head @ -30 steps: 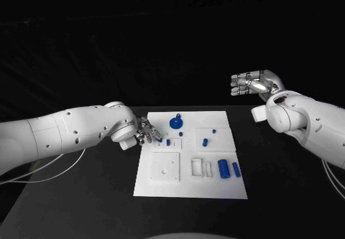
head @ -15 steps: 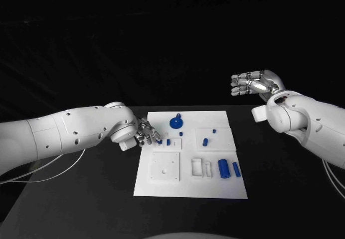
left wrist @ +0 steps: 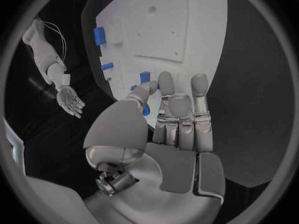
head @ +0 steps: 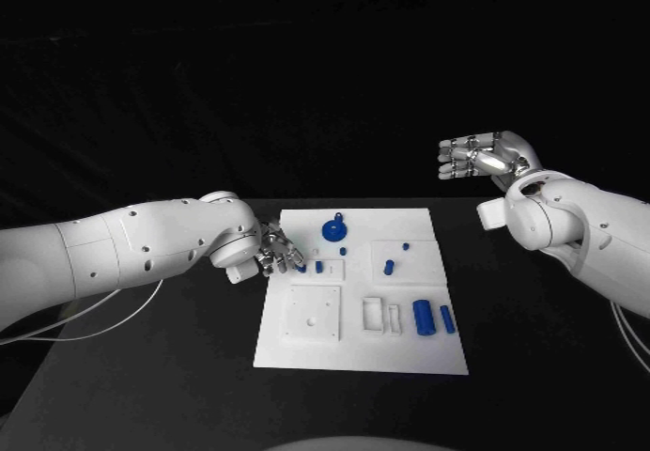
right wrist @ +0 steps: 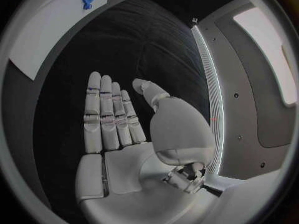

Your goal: Assemble the parts on the task board

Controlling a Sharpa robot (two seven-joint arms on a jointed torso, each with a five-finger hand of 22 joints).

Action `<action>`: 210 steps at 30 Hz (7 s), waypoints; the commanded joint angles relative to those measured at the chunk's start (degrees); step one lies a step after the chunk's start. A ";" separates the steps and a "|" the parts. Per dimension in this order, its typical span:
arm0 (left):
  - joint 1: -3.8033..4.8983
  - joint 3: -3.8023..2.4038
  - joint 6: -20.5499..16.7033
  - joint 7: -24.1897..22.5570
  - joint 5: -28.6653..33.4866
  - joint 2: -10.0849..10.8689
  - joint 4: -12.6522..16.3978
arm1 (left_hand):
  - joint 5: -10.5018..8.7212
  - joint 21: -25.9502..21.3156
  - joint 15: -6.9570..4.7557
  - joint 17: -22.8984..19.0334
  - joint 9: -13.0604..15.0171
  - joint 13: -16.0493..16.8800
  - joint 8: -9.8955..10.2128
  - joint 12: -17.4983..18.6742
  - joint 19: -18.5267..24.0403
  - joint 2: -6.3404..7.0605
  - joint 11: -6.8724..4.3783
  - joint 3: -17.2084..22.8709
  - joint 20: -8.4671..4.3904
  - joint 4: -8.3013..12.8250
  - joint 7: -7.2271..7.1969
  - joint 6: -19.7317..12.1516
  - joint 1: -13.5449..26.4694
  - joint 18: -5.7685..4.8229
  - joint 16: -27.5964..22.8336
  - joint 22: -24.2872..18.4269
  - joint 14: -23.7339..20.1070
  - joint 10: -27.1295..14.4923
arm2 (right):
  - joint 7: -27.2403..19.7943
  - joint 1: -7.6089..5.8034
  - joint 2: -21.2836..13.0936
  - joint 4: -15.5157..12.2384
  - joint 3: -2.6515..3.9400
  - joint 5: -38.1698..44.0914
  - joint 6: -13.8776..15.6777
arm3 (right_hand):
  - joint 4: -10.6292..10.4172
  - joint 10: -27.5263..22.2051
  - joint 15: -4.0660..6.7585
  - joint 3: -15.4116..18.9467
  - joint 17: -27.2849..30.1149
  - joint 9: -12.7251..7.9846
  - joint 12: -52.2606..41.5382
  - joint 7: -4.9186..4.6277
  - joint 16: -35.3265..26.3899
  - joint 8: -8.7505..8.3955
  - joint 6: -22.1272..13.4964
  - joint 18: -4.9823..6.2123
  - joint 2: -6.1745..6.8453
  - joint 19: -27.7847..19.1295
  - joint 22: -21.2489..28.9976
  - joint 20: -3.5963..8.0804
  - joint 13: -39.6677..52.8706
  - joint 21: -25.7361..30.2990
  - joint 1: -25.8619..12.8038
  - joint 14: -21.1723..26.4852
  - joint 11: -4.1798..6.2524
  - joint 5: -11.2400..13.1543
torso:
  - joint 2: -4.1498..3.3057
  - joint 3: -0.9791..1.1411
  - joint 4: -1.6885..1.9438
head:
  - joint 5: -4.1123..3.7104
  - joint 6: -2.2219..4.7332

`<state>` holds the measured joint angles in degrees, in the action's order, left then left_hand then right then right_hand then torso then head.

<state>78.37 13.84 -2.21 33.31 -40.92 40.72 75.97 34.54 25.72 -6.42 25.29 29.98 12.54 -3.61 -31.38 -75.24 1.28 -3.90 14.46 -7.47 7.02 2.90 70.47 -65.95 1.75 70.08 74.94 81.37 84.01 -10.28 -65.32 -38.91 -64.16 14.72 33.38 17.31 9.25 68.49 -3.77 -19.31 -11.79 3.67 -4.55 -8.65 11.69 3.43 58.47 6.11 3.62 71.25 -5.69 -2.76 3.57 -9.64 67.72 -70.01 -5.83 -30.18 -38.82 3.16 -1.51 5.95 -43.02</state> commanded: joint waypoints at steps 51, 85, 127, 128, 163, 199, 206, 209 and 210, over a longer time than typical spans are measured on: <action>-0.59 -0.04 -3.56 -0.86 -0.34 0.62 1.13 | 1.07 0.71 -0.23 -0.28 0.23 0.69 -0.12 -0.36 0.57 -0.13 -0.37 5.01 0.17 5.38 -3.03 4.76 0.21 0.82 0.35 1.00 -0.05 2.88 | -0.64 0.45 -0.15 -0.04 0.02 -0.29 -1.23 | 0.24 -0.37 -0.13 -0.32 0.12 0.00 0.32 -0.17 -0.27 0.13 -0.33 1.14 0.12 -0.11 0.16 -0.08 -0.07 -0.44 -0.35 0.31 -0.17 -0.34 | -0.01 0.05 0.00 | -0.34 0.89; -1.48 -0.02 -12.63 -2.42 -3.31 2.45 5.51 | 5.35 1.79 -0.37 -0.24 0.00 0.49 -0.11 -1.55 0.46 0.98 -0.66 5.52 0.27 6.03 -3.30 5.96 0.78 1.28 1.21 1.09 -0.11 2.90 | -0.56 0.96 -0.42 0.28 0.03 -0.49 -1.55 | 0.29 -0.34 -0.12 -0.35 0.13 0.00 0.32 -0.14 -0.24 0.13 -0.26 1.15 0.05 -0.09 0.18 -0.06 -0.08 -0.54 -0.43 0.28 -0.16 -0.42 | 0.02 0.08 -0.04 | -0.02 0.59; -2.14 0.00 -10.46 -0.91 -4.95 2.54 4.91 | 5.36 2.28 -0.35 -0.35 -0.12 0.42 -0.12 -1.73 0.75 0.98 -0.68 5.68 0.28 6.22 -3.32 6.09 0.95 1.25 1.50 1.04 -0.15 2.90 | -0.48 1.12 -0.01 0.58 0.02 -0.48 -1.92 | 0.41 -0.30 -0.11 -0.38 0.12 0.00 0.31 -0.14 -0.23 0.12 -0.25 1.15 -0.02 -0.14 0.20 -0.05 -0.07 -0.63 -0.39 0.27 -0.14 -0.46 | -0.04 0.01 -0.09 | 1.00 -0.39; -2.15 0.00 -10.41 -0.91 -4.96 2.53 4.91 | 5.36 2.28 -0.35 -0.35 -0.12 0.42 -0.12 -1.73 0.75 0.98 -0.68 5.68 0.28 6.22 -3.32 6.09 0.95 1.25 1.50 1.04 -0.15 2.90 | -0.48 1.12 -0.04 0.57 0.02 -0.48 -1.92 | 0.41 -0.30 -0.11 -0.38 0.12 0.00 0.31 -0.14 -0.23 0.12 -0.25 1.15 -0.02 -0.14 0.20 -0.05 -0.07 -0.63 -0.39 0.27 -0.14 -0.46 | -0.05 0.00 -0.07 | 1.01 -0.32; -2.31 0.01 -6.93 0.13 -4.74 2.16 4.83 | 5.17 2.41 -0.30 -0.56 -0.18 0.36 -0.13 -1.68 1.03 0.89 -0.58 5.57 0.29 6.28 -3.30 6.04 1.12 1.18 1.47 0.98 -0.21 2.90 | -0.50 1.22 0.22 0.85 0.01 -0.26 -2.47 | 0.61 -0.35 -0.13 -0.23 0.15 0.00 0.33 -0.15 -0.26 0.13 -0.25 1.15 -0.06 -0.25 0.14 -0.06 -0.08 -0.75 -0.37 0.33 -0.16 -0.50 | -0.04 0.00 -0.08 | 1.31 -0.96; -2.43 0.00 -6.86 -0.09 -4.71 0.91 4.44 | -2.67 1.52 -0.13 -0.71 -0.33 2.01 -0.12 -2.86 0.80 1.02 -0.35 3.51 0.56 3.85 -3.79 7.25 -0.06 0.81 2.11 0.85 -0.11 2.88 | -0.46 1.34 0.18 0.80 0.01 -0.09 -2.51 | 2.53 -0.20 -0.03 -2.67 0.34 0.00 0.38 -0.26 -0.41 0.13 -0.11 1.16 -0.82 -1.52 -1.43 0.18 -0.09 -2.64 0.57 0.27 -0.17 0.48 | -0.02 -0.01 -0.08 | 0.87 -0.98; -2.43 0.00 -6.98 -0.18 -4.83 0.80 4.44 | -7.48 1.21 -0.07 -0.69 -0.34 2.65 -0.12 -3.47 0.69 0.78 -0.34 2.53 0.69 2.72 -3.97 7.65 -1.07 0.74 2.55 0.83 -0.12 2.87 | -0.46 1.38 0.20 0.80 0.01 -0.09 -2.56 | 2.85 -0.19 0.00 -3.23 0.37 -0.01 0.38 -0.26 -0.43 0.12 -0.10 1.15 -0.87 -1.90 -1.89 0.23 -0.08 -3.16 0.49 0.27 -0.16 0.54 | -0.01 0.00 -0.05 | 0.78 -0.90; -2.43 0.00 -7.11 -0.22 -4.90 0.76 4.41 | -8.10 1.09 -0.06 -0.72 -0.38 2.85 -0.12 -3.47 0.61 0.69 -0.34 2.11 0.69 2.17 -4.00 7.71 -1.61 0.71 2.70 0.85 -0.17 2.87 | -0.46 1.40 0.20 0.80 0.01 -0.09 -2.58 | 2.96 -0.19 0.01 -3.35 0.37 0.00 0.38 -0.26 -0.42 0.13 -0.08 1.15 -0.90 -1.96 -1.96 0.24 -0.08 -3.23 0.59 0.26 -0.16 0.60 | -0.01 0.00 -0.07 | 0.77 -0.88; -2.43 0.00 -7.13 -0.23 -4.90 0.76 4.40 | -8.23 1.07 -0.06 -0.73 -0.39 2.90 -0.11 -3.49 0.59 0.70 -0.35 2.04 0.70 2.06 -4.00 7.69 -1.70 0.71 2.73 0.86 -0.17 2.87 | -0.46 1.41 0.20 0.80 0.01 -0.09 -2.58 | 2.96 -0.19 0.01 -3.35 0.37 0.00 0.38 -0.26 -0.42 0.13 -0.08 1.15 -0.90 -1.96 -1.96 0.24 -0.08 -3.23 0.59 0.26 -0.16 0.60 | -0.01 0.02 -0.08 | 0.75 -0.90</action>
<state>76.36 13.61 -10.88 33.70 -46.08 42.00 80.00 26.54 26.99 -6.30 24.59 29.69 15.37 -3.59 -34.56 -74.43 2.17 -3.79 16.51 -7.06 9.36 2.87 70.52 -66.80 2.65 72.62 74.90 81.25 84.17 -10.25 -63.96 -38.75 -63.31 14.71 33.03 15.61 12.26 68.49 -3.77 -22.32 -11.47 3.67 -4.55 -8.65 11.48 3.43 58.47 6.11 3.16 69.66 -7.62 -2.63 3.57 -12.63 68.18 -70.01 -5.83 -29.51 -38.84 3.15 -1.57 6.73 -43.89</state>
